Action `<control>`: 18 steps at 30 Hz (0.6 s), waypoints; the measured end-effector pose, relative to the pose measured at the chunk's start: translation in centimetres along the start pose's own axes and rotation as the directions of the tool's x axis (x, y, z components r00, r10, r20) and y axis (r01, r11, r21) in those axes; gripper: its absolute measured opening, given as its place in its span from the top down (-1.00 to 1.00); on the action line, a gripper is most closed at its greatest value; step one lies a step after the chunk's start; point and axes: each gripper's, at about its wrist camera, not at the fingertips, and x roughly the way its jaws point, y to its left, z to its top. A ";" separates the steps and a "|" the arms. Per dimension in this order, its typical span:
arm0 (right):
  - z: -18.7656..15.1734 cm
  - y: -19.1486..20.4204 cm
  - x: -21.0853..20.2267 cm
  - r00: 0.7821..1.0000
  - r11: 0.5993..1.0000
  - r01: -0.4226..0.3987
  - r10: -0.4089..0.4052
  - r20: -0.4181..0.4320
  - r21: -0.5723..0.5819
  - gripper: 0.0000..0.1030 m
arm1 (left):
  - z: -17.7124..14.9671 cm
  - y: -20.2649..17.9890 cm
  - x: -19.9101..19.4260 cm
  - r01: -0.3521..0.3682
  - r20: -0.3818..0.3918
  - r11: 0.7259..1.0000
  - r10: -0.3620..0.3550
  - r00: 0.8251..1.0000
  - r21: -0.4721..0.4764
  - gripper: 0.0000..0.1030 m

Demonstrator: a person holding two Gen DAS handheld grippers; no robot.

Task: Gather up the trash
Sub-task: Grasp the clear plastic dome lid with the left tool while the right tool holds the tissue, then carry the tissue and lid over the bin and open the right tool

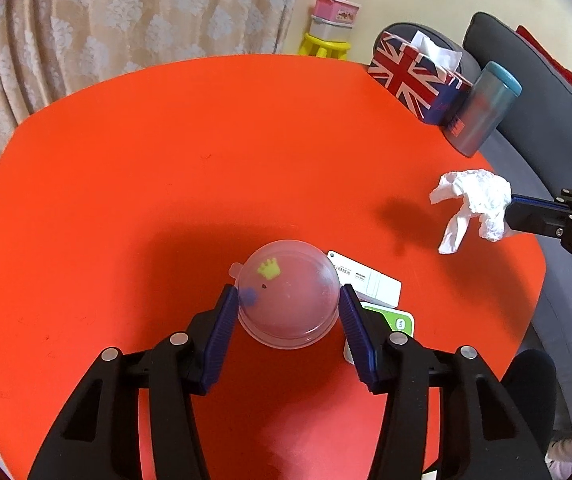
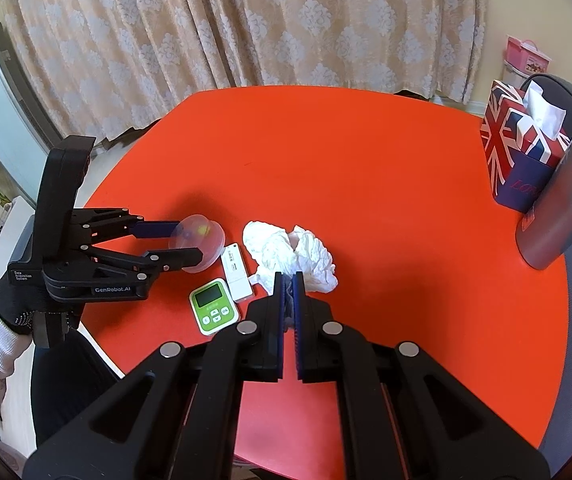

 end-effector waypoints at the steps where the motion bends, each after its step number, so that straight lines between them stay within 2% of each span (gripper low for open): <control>1: 0.0 0.0 0.0 1.000 1.000 -0.001 0.001 0.002 0.000 0.94 | 0.0 -0.1 -0.1 -0.002 0.003 1.000 0.002 1.000 0.001 0.01; 8: -0.6 0.6 -1.0 1.000 1.000 -0.005 0.005 0.022 -0.007 0.94 | -1.0 -1.2 -3.2 -0.005 0.052 1.000 0.004 0.999 0.017 0.01; 18: -3.3 3.0 -5.0 0.998 0.999 -0.026 0.029 0.063 -0.039 0.94 | -4.1 -4.6 -9.1 -0.004 0.123 0.998 -0.004 0.992 0.067 0.01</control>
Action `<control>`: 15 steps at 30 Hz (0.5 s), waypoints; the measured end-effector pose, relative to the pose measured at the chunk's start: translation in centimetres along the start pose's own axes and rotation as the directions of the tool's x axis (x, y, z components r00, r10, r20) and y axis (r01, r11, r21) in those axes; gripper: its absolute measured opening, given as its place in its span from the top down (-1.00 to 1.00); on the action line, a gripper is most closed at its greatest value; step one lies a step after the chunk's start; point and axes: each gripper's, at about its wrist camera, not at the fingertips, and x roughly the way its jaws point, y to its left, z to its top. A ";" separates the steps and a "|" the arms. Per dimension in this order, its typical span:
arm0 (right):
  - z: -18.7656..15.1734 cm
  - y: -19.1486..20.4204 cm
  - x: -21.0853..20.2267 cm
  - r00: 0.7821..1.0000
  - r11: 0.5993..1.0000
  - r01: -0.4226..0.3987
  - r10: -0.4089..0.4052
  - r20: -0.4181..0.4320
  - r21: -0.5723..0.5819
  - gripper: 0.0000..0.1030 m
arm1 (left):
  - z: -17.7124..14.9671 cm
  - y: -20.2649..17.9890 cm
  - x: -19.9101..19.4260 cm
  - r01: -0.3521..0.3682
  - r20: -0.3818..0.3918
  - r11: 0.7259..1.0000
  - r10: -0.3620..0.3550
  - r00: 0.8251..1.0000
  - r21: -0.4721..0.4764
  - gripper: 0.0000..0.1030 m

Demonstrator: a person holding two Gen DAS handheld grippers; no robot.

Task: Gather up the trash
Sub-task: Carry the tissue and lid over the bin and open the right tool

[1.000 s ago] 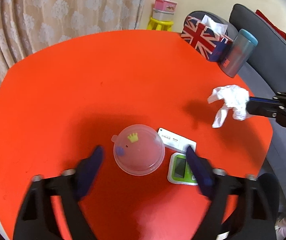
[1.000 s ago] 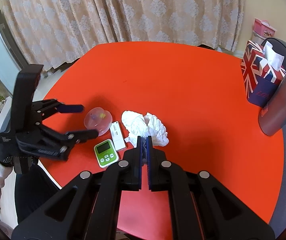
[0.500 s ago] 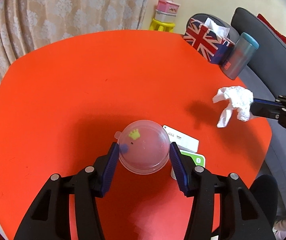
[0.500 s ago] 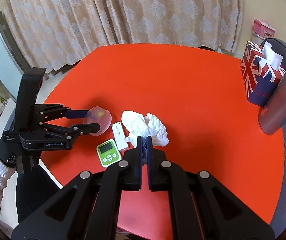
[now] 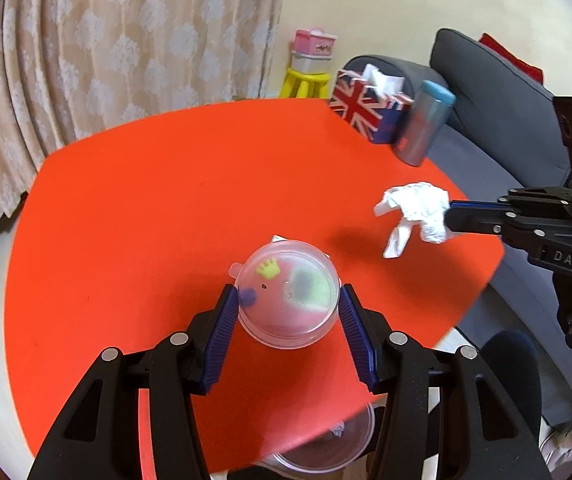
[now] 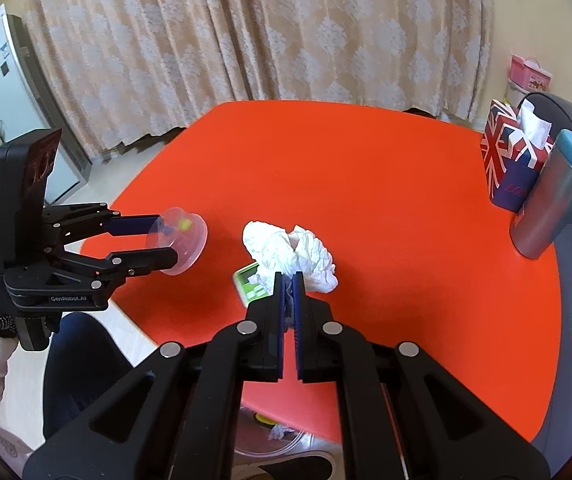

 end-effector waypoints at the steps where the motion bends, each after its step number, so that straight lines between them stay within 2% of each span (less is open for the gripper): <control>1: -0.3 0.3 -0.4 1.000 1.000 -0.001 0.001 0.003 -0.003 0.94 | -0.3 -0.4 -0.5 0.000 0.004 1.000 0.000 1.000 0.006 0.01; 9: -3.2 2.7 -3.9 0.999 0.999 -0.018 0.020 0.035 -0.031 0.93 | -2.7 -2.8 -4.5 0.013 0.052 0.999 -0.014 0.999 0.037 0.01; 15: -5.7 4.2 -5.6 0.998 0.998 -0.041 0.043 0.042 -0.043 0.93 | -4.6 -4.4 -5.6 0.034 0.059 0.998 -0.037 0.998 0.049 0.01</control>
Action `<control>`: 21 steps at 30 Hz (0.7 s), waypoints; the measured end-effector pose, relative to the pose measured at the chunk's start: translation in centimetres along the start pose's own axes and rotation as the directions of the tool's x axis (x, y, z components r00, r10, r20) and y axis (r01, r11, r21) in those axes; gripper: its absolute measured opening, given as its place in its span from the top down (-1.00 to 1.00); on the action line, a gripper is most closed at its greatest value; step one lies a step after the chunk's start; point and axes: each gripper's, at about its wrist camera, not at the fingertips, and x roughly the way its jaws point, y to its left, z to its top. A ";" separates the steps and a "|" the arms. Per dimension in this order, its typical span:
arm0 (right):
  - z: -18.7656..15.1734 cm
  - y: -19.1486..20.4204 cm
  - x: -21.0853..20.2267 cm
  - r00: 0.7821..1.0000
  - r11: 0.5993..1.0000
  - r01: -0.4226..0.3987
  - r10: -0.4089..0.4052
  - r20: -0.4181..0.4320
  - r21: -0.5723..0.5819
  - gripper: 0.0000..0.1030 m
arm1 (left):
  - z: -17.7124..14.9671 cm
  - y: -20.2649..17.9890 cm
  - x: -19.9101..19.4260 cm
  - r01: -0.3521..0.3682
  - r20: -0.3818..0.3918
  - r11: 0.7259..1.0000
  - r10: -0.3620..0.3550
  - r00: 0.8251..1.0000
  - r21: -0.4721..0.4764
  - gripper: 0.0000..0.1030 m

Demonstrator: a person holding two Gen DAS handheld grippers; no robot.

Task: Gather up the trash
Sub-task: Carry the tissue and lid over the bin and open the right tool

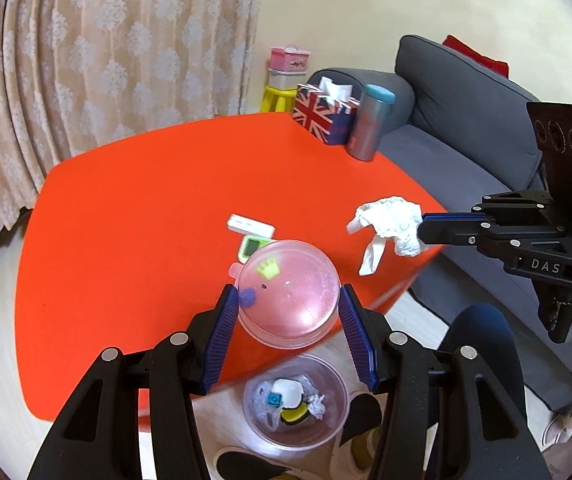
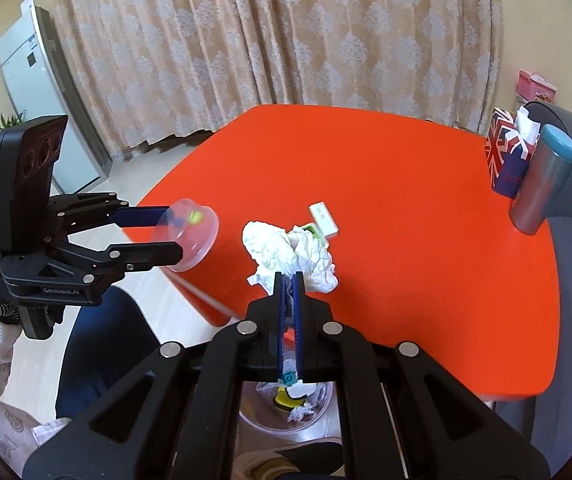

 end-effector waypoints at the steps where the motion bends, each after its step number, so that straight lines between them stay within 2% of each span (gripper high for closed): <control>1: -0.4 0.1 -0.2 1.000 1.000 -0.004 0.004 0.000 0.000 0.93 | -0.3 -0.1 -0.1 0.002 -0.001 1.000 -0.002 1.000 -0.001 0.01; 7: -2.8 1.2 -0.9 1.000 1.000 -0.025 0.025 -0.012 -0.002 0.94 | -2.5 -1.0 -0.3 0.021 -0.011 1.000 -0.021 1.000 -0.012 0.01; 13: -5.0 2.0 0.1 0.998 0.999 -0.047 0.047 -0.046 0.003 0.94 | -4.2 -1.2 0.1 0.032 -0.026 0.999 -0.033 0.999 -0.024 0.01; 21: -5.9 2.4 2.1 0.994 0.997 -0.074 0.075 -0.083 0.013 0.93 | -5.2 -0.6 0.1 0.032 -0.035 0.999 -0.033 0.999 -0.042 0.01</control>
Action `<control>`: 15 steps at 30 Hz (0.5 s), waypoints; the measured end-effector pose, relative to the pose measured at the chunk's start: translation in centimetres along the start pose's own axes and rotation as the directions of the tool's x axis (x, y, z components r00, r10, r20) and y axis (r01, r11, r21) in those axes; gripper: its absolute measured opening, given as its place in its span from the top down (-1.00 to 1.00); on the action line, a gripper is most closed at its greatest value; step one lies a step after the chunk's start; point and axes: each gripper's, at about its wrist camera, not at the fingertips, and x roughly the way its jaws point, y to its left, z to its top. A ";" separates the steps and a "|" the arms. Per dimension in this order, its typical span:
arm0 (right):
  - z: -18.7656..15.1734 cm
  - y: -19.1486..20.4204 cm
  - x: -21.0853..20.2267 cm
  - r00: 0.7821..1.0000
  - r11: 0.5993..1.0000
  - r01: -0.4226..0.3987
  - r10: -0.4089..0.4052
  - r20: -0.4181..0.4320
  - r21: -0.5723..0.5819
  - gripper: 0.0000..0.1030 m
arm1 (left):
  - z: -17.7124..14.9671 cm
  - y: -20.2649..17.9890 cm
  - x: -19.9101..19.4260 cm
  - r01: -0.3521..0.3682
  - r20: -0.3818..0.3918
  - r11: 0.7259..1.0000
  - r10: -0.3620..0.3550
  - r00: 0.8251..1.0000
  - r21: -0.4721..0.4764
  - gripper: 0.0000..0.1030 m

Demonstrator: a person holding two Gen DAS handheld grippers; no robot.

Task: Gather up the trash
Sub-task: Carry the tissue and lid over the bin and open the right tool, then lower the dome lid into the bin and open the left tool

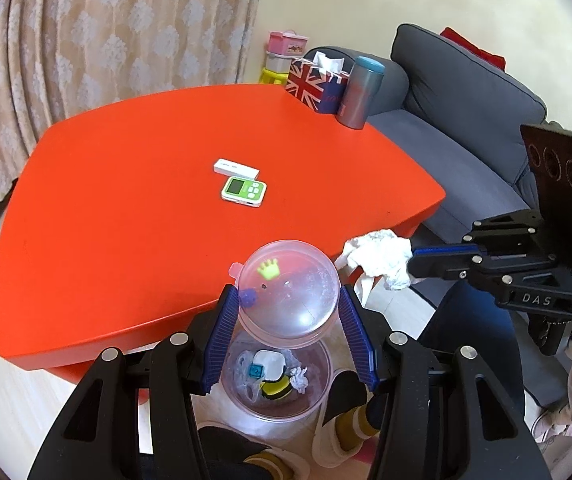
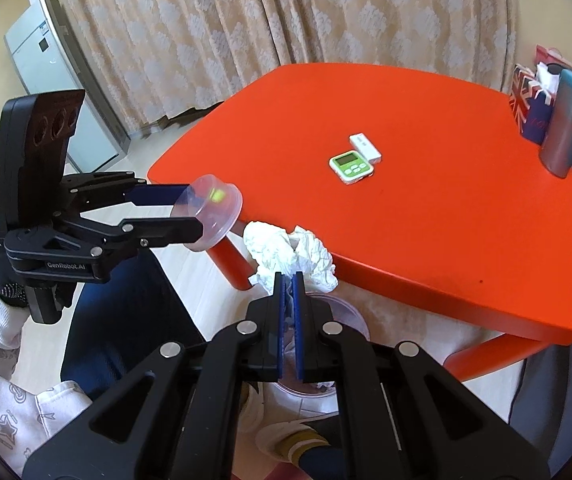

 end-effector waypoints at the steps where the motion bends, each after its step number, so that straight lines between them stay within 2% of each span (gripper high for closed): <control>1: 0.0 0.0 0.2 1.000 1.000 -0.006 0.006 -0.003 0.002 0.93 | 0.0 0.1 0.0 -0.001 0.001 1.000 0.001 1.000 -0.001 0.01; 7: 0.0 0.1 0.8 1.000 1.000 -0.020 0.020 -0.011 -0.009 0.82 | 0.3 0.3 -0.2 -0.010 0.010 1.000 0.011 1.000 -0.007 0.01; 9: 0.1 0.0 0.8 1.000 1.000 -0.007 0.007 -0.005 -0.004 0.05 | 0.2 0.3 -0.2 -0.012 0.011 1.000 0.012 1.000 -0.008 0.01; 10: 0.2 0.0 0.7 1.000 1.000 -0.004 0.004 0.003 0.001 -0.51 | 0.2 0.3 -0.2 -0.011 0.011 1.000 0.011 1.000 -0.008 0.01; 11: 0.2 -0.1 0.4 1.000 1.000 -0.007 0.007 0.020 0.010 -0.62 | 0.2 0.3 -0.2 -0.011 0.010 1.000 0.011 1.000 -0.007 0.01; 15: 0.4 -0.4 -0.1 0.999 0.999 0.017 -0.019 0.037 0.031 -0.77 | 0.1 0.2 -0.1 -0.007 0.004 1.000 0.007 1.000 -0.007 0.01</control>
